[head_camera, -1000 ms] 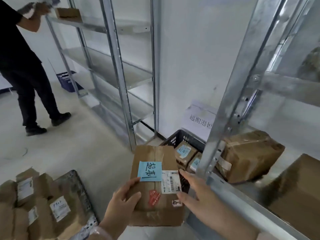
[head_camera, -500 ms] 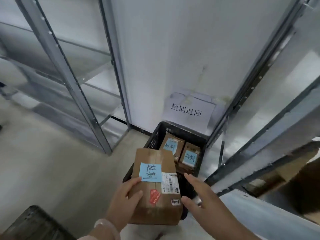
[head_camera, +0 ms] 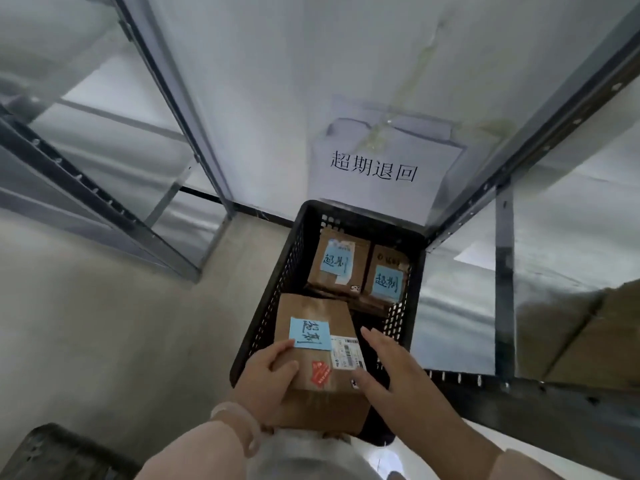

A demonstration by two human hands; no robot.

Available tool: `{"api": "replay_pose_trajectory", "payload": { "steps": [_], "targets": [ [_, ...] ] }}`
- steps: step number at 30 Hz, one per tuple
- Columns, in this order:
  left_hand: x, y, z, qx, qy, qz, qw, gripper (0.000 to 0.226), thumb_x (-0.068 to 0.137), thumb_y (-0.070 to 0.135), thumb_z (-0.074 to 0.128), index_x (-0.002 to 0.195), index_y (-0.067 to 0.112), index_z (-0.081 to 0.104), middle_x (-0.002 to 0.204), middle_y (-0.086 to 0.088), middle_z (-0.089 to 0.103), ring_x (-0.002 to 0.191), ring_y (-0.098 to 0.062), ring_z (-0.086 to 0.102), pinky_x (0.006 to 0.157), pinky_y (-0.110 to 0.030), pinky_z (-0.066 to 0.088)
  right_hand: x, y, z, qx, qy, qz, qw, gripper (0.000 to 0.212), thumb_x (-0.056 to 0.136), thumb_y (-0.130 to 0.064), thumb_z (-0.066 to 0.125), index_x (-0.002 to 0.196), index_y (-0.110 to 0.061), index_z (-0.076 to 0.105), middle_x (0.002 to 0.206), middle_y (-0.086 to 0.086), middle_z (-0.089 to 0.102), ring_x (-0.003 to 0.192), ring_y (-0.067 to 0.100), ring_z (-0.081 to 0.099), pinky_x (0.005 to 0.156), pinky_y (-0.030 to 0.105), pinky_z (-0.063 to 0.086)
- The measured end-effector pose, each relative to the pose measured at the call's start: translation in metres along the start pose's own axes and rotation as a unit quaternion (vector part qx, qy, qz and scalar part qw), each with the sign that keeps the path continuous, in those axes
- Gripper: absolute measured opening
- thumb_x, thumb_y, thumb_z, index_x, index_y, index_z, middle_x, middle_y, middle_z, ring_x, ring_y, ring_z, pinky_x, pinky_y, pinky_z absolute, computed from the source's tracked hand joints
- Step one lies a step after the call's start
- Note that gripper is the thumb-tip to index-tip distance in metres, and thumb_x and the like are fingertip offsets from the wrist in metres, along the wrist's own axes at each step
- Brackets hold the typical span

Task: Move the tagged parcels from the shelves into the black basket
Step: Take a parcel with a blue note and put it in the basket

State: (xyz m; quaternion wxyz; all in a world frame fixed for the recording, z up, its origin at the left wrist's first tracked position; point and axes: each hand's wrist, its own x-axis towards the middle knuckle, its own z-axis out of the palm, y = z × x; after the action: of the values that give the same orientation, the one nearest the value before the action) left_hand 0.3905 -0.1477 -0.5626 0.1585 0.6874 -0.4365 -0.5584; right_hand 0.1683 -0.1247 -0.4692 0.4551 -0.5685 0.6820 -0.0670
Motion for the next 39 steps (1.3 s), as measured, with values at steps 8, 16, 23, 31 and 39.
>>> {"api": "replay_pose_trajectory", "payload": {
  "steps": [8,16,23,31,39],
  "targets": [
    [0.085,-0.024,0.015,0.021,-0.055,-0.053,0.997,0.040,0.093,0.023,0.060,0.129,0.040,0.054,0.131,0.004,0.052,0.107,-0.013,0.058,0.087,-0.025,0.052,0.056,0.035,0.033,0.035,0.027,0.083,0.996,0.057,0.094,-0.049,0.048,0.145,-0.047,0.022,0.153,-0.020,0.024,0.140,0.002,0.021,0.117,0.030,0.021],
    [0.147,-0.059,0.029,0.054,-0.079,-0.023,0.995,0.039,0.093,0.022,0.062,0.123,0.045,0.053,0.139,0.007,0.046,0.117,-0.013,0.050,0.090,-0.023,0.047,0.097,0.065,0.069,0.091,0.095,0.126,0.983,0.053,0.094,-0.042,0.050,0.143,-0.047,0.029,0.150,-0.021,0.029,0.138,-0.001,0.022,0.112,0.023,0.019],
    [0.170,-0.097,0.039,0.054,-0.093,-0.001,0.994,0.046,0.094,0.014,0.061,0.129,0.041,0.052,0.144,0.011,0.033,0.123,-0.011,0.043,0.082,-0.013,0.048,0.103,0.082,0.095,0.091,0.115,0.131,0.980,0.052,0.091,-0.048,0.047,0.140,-0.051,0.031,0.149,-0.027,0.028,0.138,-0.006,0.021,0.115,0.029,0.023],
    [0.179,-0.113,0.035,0.262,-0.161,0.056,0.950,0.065,0.091,0.024,0.062,0.149,0.030,0.034,0.155,0.005,0.030,0.140,-0.016,0.033,0.117,-0.030,0.028,0.091,0.079,0.111,-0.012,0.101,0.137,0.985,0.060,0.090,-0.055,0.043,0.145,-0.050,0.019,0.156,-0.025,0.010,0.144,-0.001,0.005,0.119,0.039,0.017],
    [0.099,-0.003,0.015,0.427,-0.096,0.367,0.821,0.065,0.088,0.053,0.046,0.147,0.028,0.039,0.153,-0.001,0.038,0.140,-0.022,0.035,0.112,-0.049,0.035,0.023,0.038,0.093,-0.108,0.182,0.114,0.971,0.077,0.080,-0.067,0.024,0.148,-0.033,0.027,0.158,-0.005,0.021,0.146,0.014,0.011,0.120,0.038,0.014]
  ]
}}
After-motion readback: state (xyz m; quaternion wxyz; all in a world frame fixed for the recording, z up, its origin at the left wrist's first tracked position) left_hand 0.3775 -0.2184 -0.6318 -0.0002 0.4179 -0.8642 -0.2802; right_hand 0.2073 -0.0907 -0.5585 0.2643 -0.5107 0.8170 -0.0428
